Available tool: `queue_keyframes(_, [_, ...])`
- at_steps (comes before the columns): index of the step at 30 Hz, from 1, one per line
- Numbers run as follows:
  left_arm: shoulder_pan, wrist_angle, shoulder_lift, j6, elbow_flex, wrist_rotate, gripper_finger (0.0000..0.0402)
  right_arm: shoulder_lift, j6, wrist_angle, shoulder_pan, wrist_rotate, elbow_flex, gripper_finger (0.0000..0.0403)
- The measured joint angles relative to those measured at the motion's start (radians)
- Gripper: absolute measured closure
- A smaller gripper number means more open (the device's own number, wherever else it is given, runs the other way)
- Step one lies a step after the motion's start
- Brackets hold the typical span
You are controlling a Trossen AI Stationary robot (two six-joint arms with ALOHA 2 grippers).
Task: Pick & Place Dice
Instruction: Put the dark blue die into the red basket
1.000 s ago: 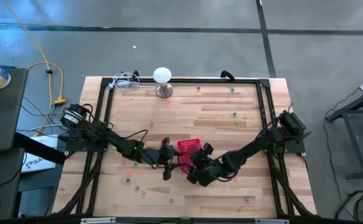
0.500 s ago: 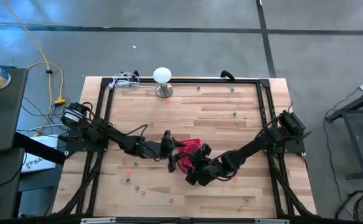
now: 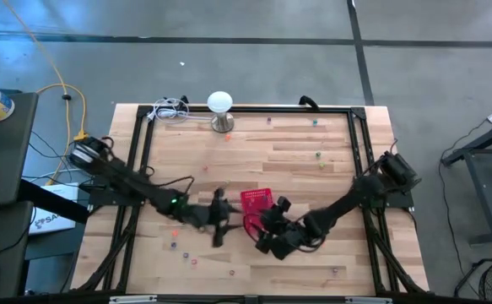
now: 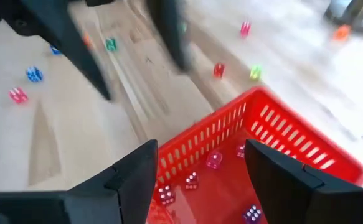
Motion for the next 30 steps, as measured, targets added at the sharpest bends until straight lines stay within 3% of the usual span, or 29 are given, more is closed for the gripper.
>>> queue_keyframes(5, [-0.160, -0.339, -0.123, -0.143, 0.000, 0.036, 0.0198, -0.014, 0.000, 0.015, 0.090, 0.191, 0.000, 0.0172])
queue_keyframes(9, [-0.290, -0.470, -0.166, -0.279, 0.000, 0.106, 0.0198, -0.014, 0.000, 0.108, 0.156, 0.215, -0.001, 0.0172])
queue_keyframes(15, [-0.434, -0.558, -0.132, -0.457, -0.001, 0.106, 0.0198, -0.007, -0.020, 0.302, 0.182, 0.099, 0.000, 0.0172])
queue_keyframes(21, [-0.532, -0.557, -0.061, -0.494, -0.002, 0.102, 0.0198, -0.007, -0.078, 0.374, 0.182, -0.007, 0.000, 0.0172])
queue_keyframes(30, [-0.547, -0.615, -0.010, -0.565, -0.001, -0.007, 0.0198, -0.007, -0.098, 0.384, 0.181, -0.039, 0.000, 0.0172])
